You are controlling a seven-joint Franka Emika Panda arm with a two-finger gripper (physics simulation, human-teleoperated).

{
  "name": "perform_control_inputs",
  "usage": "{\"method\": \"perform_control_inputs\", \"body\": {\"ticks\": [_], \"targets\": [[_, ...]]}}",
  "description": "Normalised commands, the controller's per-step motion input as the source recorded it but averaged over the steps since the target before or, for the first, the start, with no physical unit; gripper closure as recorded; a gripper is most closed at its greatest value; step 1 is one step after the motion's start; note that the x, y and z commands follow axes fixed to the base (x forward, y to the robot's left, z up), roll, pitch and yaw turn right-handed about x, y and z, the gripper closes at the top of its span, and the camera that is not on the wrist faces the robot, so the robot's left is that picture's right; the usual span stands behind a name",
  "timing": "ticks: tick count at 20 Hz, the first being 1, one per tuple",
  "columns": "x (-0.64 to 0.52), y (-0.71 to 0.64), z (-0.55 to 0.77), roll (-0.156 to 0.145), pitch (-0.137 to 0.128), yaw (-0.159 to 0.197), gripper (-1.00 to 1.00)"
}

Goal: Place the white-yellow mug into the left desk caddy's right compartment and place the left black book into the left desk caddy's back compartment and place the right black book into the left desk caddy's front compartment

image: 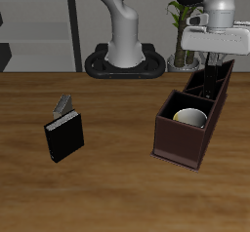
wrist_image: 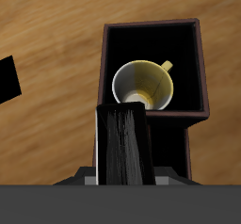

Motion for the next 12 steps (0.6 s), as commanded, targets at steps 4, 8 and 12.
{"method": "perform_control_inputs", "body": {"ticks": [4,8,12], "targets": [[-0.23,0.11,-0.21,0.053,0.027,-0.046,1.00],[-0.19,0.13,-0.14,0.051,0.008,-0.027,1.00],[-0.05,-0.03,-0.07,-0.011,0.001,-0.021,1.00]]}}
